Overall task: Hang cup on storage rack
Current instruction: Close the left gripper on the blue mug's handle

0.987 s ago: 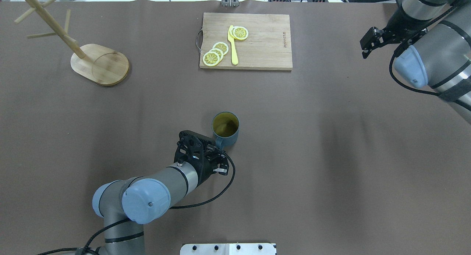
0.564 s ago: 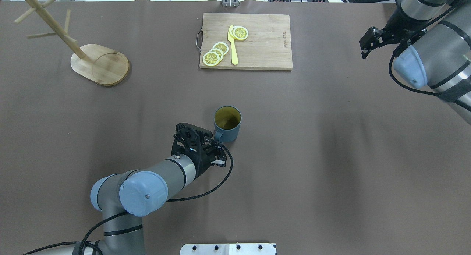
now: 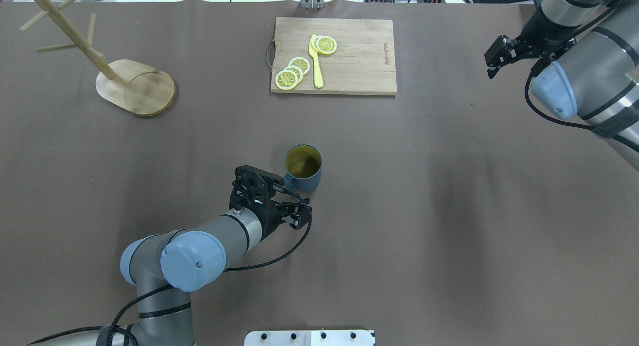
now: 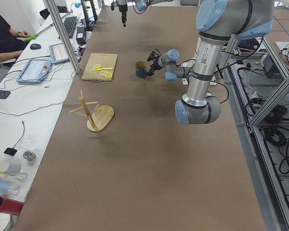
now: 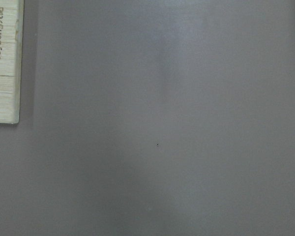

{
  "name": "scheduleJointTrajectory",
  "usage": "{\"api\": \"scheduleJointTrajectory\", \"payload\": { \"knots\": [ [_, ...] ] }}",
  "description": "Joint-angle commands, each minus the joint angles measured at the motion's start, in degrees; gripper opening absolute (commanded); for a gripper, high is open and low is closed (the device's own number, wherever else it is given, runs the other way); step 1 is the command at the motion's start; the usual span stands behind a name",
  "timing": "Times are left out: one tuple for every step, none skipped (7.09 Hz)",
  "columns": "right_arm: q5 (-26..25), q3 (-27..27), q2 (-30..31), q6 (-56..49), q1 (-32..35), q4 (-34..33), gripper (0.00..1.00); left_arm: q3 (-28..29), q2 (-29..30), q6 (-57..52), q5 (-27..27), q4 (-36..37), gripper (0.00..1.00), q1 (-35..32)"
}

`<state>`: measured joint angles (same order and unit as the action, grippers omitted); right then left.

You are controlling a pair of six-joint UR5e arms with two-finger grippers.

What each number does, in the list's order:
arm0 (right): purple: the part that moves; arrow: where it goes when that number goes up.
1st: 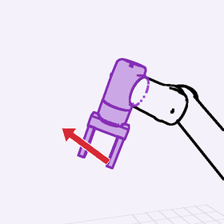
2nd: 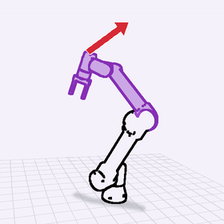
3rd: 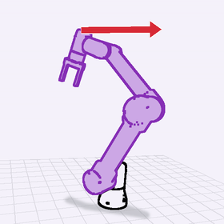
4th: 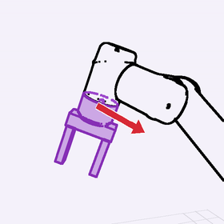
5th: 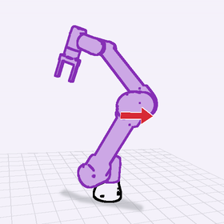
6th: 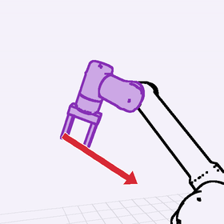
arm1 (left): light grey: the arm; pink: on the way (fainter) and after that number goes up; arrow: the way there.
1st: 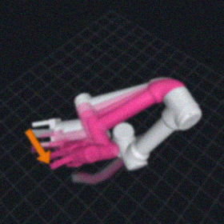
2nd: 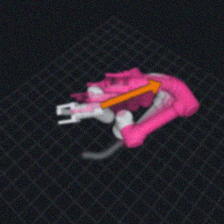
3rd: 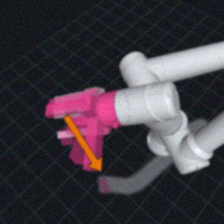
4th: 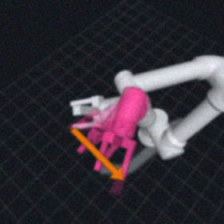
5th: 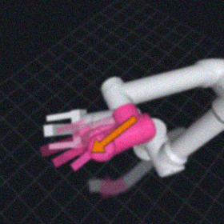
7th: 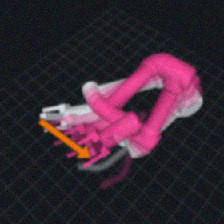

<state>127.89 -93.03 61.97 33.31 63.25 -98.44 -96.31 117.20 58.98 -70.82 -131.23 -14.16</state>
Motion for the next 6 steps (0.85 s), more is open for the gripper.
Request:
{"api": "scheduleJointTrajectory", "payload": {
  "knots": [
    [0.0, -0.13, -0.01, 0.62, -0.49, 0.0, 1.0, 0.34, 0.05, -0.01, 0.51, 0.01, 0.97, 0.09],
    [-0.09, -0.13, 0.08, 0.62, -0.49, 0.0, 1.0, 0.34, 0.05, -0.44, 0.51, 0.01, 0.97, -0.34],
    [-0.09, -0.04, 0.08, 0.62, -0.67, 0.0, 1.0, 0.34, 0.05, -0.62, 0.33, -0.08, 0.96, -1.48],
    [-0.09, -0.04, 0.08, 0.7, -0.76, 0.0, 1.0, 0.34, 0.13, -0.62, -0.02, -0.08, 0.96, -2.27],
    [-0.09, -0.04, 0.08, 0.7, -0.76, 0.0, 1.0, 0.43, 0.05, -0.8, -0.11, -1.73, 0.96, -2.8],
    [-0.09, -0.04, 0.08, 0.79, -0.93, 0.0, 1.0, 0.69, 0.05, -3.24, -0.28, -3.14, 0.96, -2.98]
  ]
}}
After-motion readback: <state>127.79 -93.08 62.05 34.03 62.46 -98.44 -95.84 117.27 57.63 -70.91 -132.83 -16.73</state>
